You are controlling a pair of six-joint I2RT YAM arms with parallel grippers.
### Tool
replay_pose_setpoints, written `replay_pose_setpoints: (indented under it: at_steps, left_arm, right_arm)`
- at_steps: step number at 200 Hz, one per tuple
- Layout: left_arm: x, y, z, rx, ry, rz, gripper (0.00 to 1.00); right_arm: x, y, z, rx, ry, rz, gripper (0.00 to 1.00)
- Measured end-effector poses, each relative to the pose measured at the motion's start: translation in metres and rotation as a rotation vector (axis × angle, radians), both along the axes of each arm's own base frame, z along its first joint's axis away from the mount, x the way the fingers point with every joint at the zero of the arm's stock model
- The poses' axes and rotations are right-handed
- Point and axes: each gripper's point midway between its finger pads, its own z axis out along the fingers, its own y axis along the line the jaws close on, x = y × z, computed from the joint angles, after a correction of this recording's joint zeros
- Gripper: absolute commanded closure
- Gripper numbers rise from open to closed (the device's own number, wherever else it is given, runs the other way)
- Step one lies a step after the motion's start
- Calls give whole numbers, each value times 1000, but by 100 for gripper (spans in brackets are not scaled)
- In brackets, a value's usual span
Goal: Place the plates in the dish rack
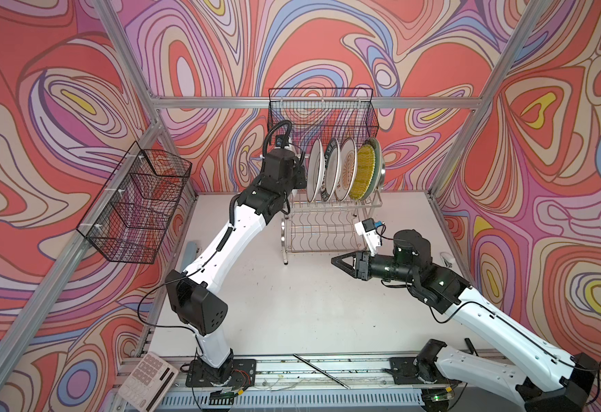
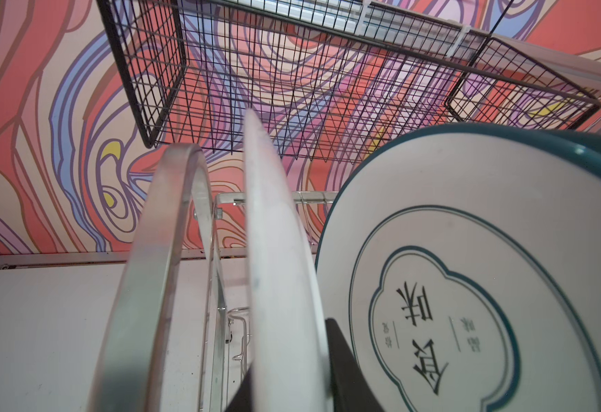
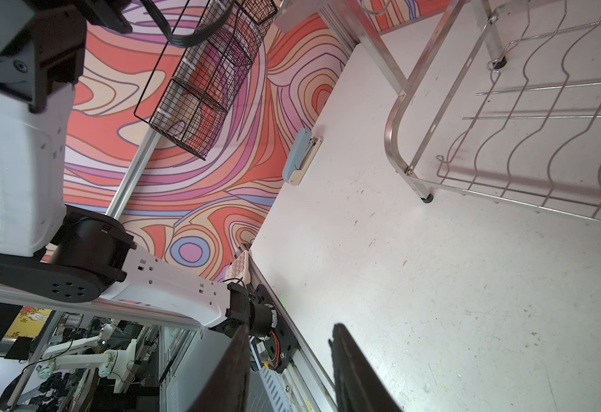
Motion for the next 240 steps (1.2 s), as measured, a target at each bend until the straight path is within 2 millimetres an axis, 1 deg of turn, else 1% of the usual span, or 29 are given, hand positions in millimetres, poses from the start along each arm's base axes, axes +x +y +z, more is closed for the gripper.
replay_pose_setpoints:
  at_steps: [52,83,141,195,240]
  left_arm:
    - [-4,2,-5,7,13,0,72]
    - [-7,4,-7,8,18,0,67]
    - [-13,7,0,1,7,-1,61]
    - [-16,4,2,0,4,-7,56]
    - [-21,3,10,-4,-11,-14,54]
  right_arm:
    - [-1,-1,2,4,-5,0,61]
    - [-3,-2,5,10,-12,0,61]
    - [-5,-4,10,20,-24,1,61]
    - [-6,-4,10,21,-25,1,61]
    - [-6,-4,12,23,-28,1,61]
